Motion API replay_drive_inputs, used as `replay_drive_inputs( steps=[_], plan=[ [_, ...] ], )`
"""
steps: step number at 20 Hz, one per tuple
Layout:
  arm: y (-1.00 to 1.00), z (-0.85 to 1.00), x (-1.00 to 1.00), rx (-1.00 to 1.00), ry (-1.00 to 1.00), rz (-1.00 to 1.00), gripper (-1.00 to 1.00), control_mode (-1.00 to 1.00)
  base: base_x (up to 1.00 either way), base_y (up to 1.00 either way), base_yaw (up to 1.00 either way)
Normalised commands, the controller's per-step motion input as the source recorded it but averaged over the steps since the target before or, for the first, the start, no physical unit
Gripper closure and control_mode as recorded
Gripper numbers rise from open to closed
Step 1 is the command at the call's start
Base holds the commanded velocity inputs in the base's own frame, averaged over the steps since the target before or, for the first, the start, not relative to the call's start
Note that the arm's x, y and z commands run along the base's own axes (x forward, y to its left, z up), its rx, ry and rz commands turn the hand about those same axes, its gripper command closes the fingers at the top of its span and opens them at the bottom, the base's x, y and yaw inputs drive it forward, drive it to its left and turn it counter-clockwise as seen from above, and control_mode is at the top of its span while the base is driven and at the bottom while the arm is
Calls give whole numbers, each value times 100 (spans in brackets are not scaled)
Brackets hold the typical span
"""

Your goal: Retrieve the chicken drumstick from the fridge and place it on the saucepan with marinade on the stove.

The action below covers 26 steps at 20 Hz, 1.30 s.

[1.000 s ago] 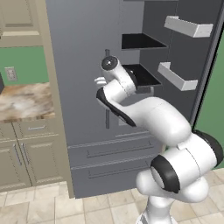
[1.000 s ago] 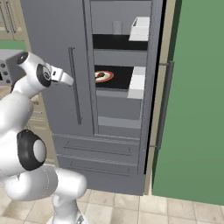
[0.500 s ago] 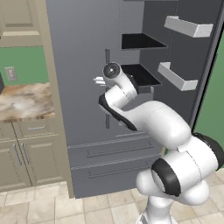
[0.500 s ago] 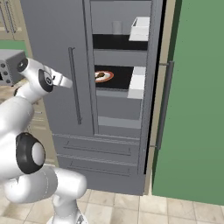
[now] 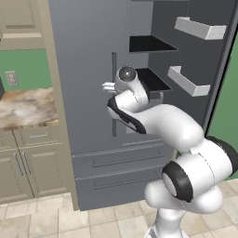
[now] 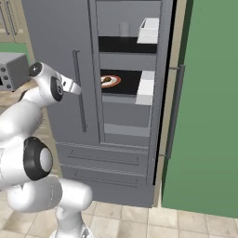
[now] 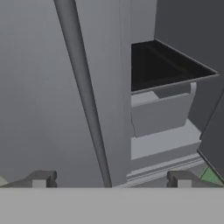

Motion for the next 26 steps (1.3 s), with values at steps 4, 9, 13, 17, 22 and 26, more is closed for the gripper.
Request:
replay_drive_inputs(
  steps=[4,9,13,17,22,26],
  plan=[
    [0,0,36,-1,11,5,-100,-100,0,0,0],
    [0,-8,43,0,0,4,-100,-100,0,0,0],
    [0,-17,43,0,-5,4,-100,-100,0,0,0],
    [6,-28,40,0,-13,2,-100,-100,0,0,0],
    [7,-20,41,0,-13,0,-100,-100,0,0,0],
    [6,-2,55,0,-1,0,-100,-100,0,0,0]
  ],
)
